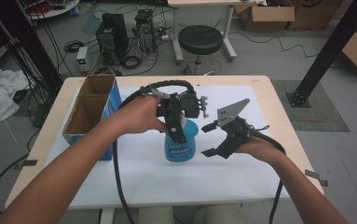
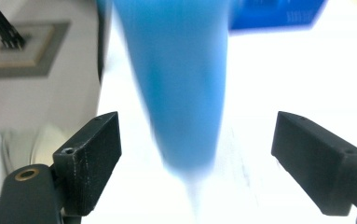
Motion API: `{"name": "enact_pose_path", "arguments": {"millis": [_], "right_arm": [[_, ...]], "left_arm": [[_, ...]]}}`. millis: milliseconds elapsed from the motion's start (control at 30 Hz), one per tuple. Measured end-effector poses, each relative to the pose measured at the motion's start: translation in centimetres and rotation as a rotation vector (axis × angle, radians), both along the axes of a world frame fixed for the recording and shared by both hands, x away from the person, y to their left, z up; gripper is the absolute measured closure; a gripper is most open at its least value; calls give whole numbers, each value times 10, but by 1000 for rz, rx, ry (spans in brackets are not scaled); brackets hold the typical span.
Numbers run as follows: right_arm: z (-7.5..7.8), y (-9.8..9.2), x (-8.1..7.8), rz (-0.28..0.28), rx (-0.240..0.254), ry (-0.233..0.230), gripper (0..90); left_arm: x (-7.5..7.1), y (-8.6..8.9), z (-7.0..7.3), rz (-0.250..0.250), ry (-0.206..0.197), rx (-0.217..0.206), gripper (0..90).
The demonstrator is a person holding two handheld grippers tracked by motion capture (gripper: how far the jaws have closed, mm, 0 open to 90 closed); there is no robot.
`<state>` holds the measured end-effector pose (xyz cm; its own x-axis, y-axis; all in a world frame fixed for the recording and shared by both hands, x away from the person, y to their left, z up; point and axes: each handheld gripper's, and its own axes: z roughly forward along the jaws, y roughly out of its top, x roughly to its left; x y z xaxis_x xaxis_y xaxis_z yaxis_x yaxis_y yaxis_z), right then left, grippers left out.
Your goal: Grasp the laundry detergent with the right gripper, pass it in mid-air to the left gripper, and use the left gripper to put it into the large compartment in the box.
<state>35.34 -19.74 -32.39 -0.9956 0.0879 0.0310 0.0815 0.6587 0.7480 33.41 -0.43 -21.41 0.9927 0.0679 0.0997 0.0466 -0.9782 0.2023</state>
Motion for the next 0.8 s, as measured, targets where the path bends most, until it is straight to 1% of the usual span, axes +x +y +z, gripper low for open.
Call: {"name": "enact_pose_path", "arguments": {"millis": [33, 67, 100, 133, 167, 200, 233, 267, 300, 333, 400, 433, 467, 500, 533, 567, 600, 633, 733, 767, 800], "right_arm": [[0, 0, 0, 0, 0, 0, 153], [0, -7, 1, -13, -15, 13, 154], [-1, -19, 4, -40, -32, 33, 154], [-1, -24, 5, -52, -43, 40, 155], [-1, -28, 5, -60, -51, 47, 155], [-1, -28, 5, -60, -51, 47, 155], [0, -36, 5, -72, -73, 53, 163], [0, -39, 5, -71, -92, 57, 172], [0, -39, 5, -71, -92, 57, 172], [1, -41, 5, -74, -114, 56, 173], [2, -45, 5, -85, -153, 62, 168], [3, -48, 7, -86, -191, 71, 169], [3, -48, 7, -86, -191, 71, 169], [4, -51, 9, -82, -224, 80, 169], [4, -51, 9, -82, -224, 80, 169], [5, -52, 10, -75, -258, 90, 163], [6, -53, 10, -68, -279, 92, 161], [7, -54, 11, -59, -299, 89, 161], [11, -58, 15, -58, -346, 94, 163], [11, -58, 15, -58, -346, 94, 163], [14, -63, 18, -67, -372, 102, 159]], "left_arm": [[1, 3, 3, 23, -6, -2, 374], [3, 6, 7, 57, -11, -10, 374], [4, 8, 10, 79, -13, -13, 374], [6, 11, 13, 104, -22, -19, 374], [10, 16, 21, 164, -35, -23, 374], [10, 16, 21, 164, -35, -23, 374], [11, 18, 25, 196, -42, -21, 374], [13, 20, 29, 237, -48, -27, 375], [15, 22, 33, 271, -53, -26, 375], [17, 25, 37, 301, -58, -21, 375], [21, 29, 45, 366, -67, -27, 375], [25, 33, 52, 428, -77, -25, 375], [25, 33, 52, 428, -77, -25, 375], [27, 36, 55, 460, -82, -24, 376], [28, 38, 59, 491, -89, -24, 376], [29, 41, 62, 517, -95, -25, 376], [32, 47, 69, 583, -102, -32, 376], [32, 47, 69, 583, -102, -32, 376], [36, 57, 78, 693, -105, -61, 376], [37, 60, 81, 722, -108, -67, 376], [38, 69, 88, 784, -116, -82, 377]]}}
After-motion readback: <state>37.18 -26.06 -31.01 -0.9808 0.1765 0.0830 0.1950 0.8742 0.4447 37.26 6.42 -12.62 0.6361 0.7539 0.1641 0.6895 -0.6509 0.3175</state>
